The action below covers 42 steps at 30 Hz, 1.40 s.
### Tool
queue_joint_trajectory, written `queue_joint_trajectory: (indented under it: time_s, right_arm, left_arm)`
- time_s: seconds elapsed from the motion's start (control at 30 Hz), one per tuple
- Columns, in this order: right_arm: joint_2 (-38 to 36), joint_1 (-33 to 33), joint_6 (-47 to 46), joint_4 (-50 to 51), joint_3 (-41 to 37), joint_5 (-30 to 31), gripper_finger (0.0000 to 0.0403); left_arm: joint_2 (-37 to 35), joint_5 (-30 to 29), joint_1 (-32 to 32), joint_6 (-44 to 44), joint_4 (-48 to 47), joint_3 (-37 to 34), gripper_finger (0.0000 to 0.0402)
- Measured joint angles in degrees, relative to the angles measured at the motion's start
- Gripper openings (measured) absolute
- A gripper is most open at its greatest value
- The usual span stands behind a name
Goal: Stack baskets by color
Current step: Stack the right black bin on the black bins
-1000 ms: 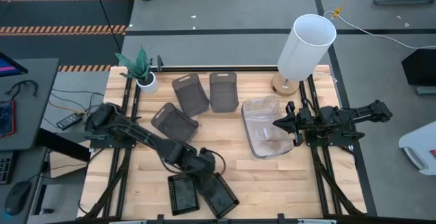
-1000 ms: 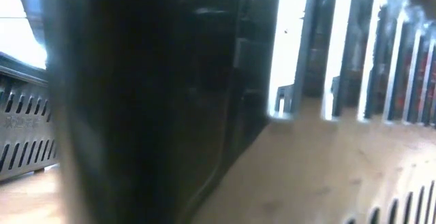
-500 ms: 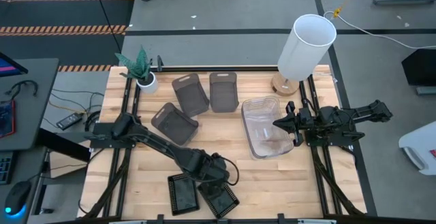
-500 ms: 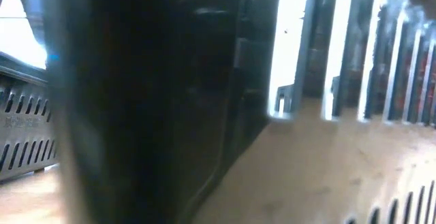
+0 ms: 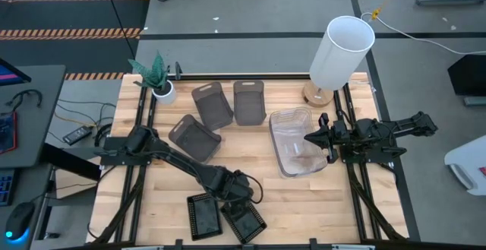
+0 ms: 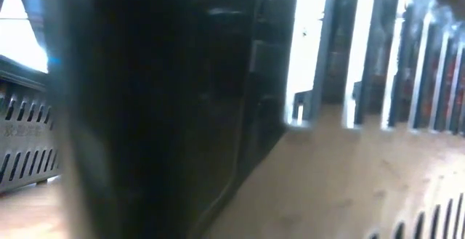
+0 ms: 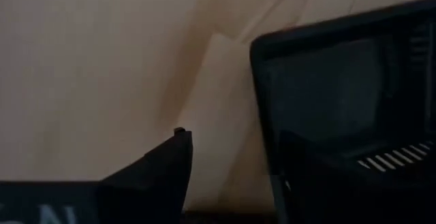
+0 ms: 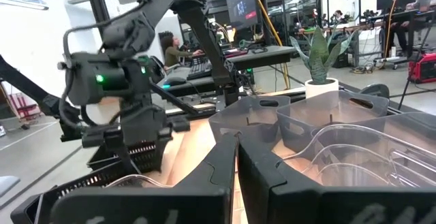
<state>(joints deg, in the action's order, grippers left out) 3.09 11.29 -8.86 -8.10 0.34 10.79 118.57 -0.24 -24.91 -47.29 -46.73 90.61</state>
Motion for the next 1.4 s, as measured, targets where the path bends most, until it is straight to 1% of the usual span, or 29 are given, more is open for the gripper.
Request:
queue_joint_trajectory:
  time_s: [0.1,0.33,0.53,0.73,0.77,0.87,0.97,1.1,1.23,1.4]
  right_arm:
    - [0.0,0.0,0.0,0.0,0.0,0.0,0.0022]
    - [0.0,0.0,0.0,0.0,0.0,0.0,0.0022]
    - [0.0,0.0,0.0,0.0,0.0,0.0,0.0022]
    - [0.0,0.0,0.0,0.0,0.0,0.0,0.0022]
    - [0.0,0.0,0.0,0.0,0.0,0.0,0.0022]
    - [0.0,0.0,0.0,0.0,0.0,0.0,0.0022]
    - [0.0,0.0,0.0,0.0,0.0,0.0,0.0022]
    - [0.0,0.0,0.0,0.0,0.0,0.0,0.0022]
    - [0.0,0.0,0.0,0.0,0.0,0.0,0.0022]
    - [0.0,0.0,0.0,0.0,0.0,0.0,0.0022]
  left_arm:
    - [0.1,1.3,0.0,0.3,3.5,-1.8,0.0212]
    - [0.0,1.4,0.0,2.2,3.6,-3.0,0.0164]
    - [0.0,0.4,0.3,4.5,4.0,-3.0,0.0102]
    - [0.0,0.3,0.6,7.4,4.2,-2.9,0.0015]
    - [0.0,0.4,0.7,7.8,3.8,-2.7,0.001]
    - [-0.1,0.4,1.1,10.3,2.3,-1.0,0.0011]
    - [-1.5,0.2,1.9,13.7,-0.1,0.8,0.0008]
    - [-6.0,0.2,3.5,16.3,-2.7,1.7,0.0007]
    - [-11.0,0.2,4.0,17.8,-7.6,1.7,0.0007]
    - [-14.3,0.4,2.1,18.0,-15.4,1.7,0.0007]
